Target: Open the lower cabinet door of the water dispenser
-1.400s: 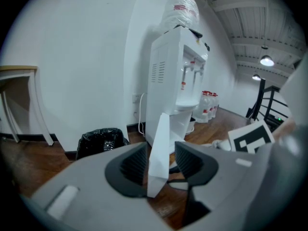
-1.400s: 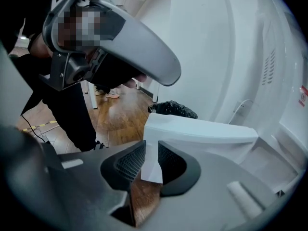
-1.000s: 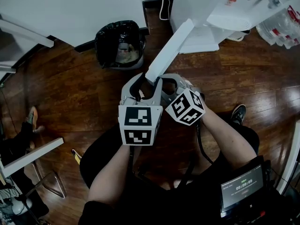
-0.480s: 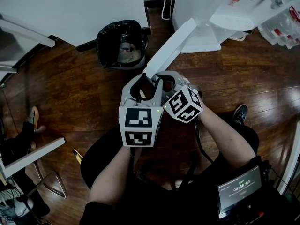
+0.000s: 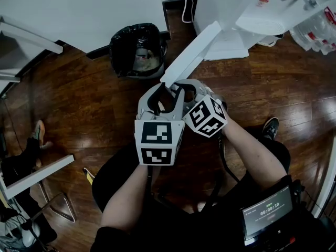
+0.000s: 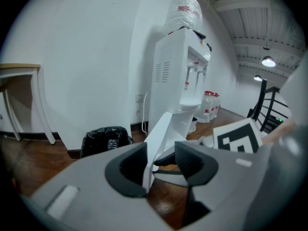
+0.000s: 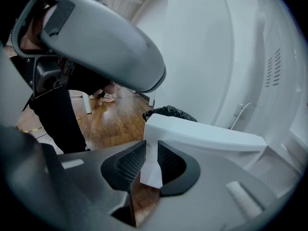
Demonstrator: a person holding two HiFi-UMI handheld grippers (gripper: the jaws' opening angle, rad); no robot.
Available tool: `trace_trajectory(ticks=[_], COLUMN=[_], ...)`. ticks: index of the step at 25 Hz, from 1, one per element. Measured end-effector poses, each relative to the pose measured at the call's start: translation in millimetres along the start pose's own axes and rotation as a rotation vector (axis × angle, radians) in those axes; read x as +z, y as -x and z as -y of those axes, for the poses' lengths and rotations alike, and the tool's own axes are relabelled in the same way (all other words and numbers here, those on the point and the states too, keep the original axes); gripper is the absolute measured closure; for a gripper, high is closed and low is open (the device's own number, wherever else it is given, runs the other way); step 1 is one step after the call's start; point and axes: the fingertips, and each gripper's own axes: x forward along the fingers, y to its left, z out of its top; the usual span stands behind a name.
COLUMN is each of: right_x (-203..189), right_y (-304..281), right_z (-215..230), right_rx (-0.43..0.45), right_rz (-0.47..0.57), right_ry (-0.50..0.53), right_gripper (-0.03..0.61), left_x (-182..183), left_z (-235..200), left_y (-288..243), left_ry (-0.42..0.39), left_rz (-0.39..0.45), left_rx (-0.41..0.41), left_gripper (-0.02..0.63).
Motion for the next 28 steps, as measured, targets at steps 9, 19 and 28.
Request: trace_trajectory(ticks=[9, 19, 28], right_x=[-6.2, -26.1, -47.3], right_y=[8.5, 80.1, 195.7], right_z=[2.1, 54.5, 135.2], right_rx=[-0.003, -0.122, -0.363], right_rz=[-0.008, 0.056, 0.251], right_ry=[-0.002, -0.164, -0.493], right_gripper=[0.506, 0.506, 0.525], left_x=[7.2, 32.7, 50.6], left_z=[10.6, 56.0, 134.1], left_y=[-2.8, -16.0, -54.7], left_ry=[-0.009, -0.029, -0.073], left_rz=[0.007, 0.047, 0.057], left_rx=[-0.018, -0.072, -0.161], left_gripper=[0.417, 0.417, 0.417])
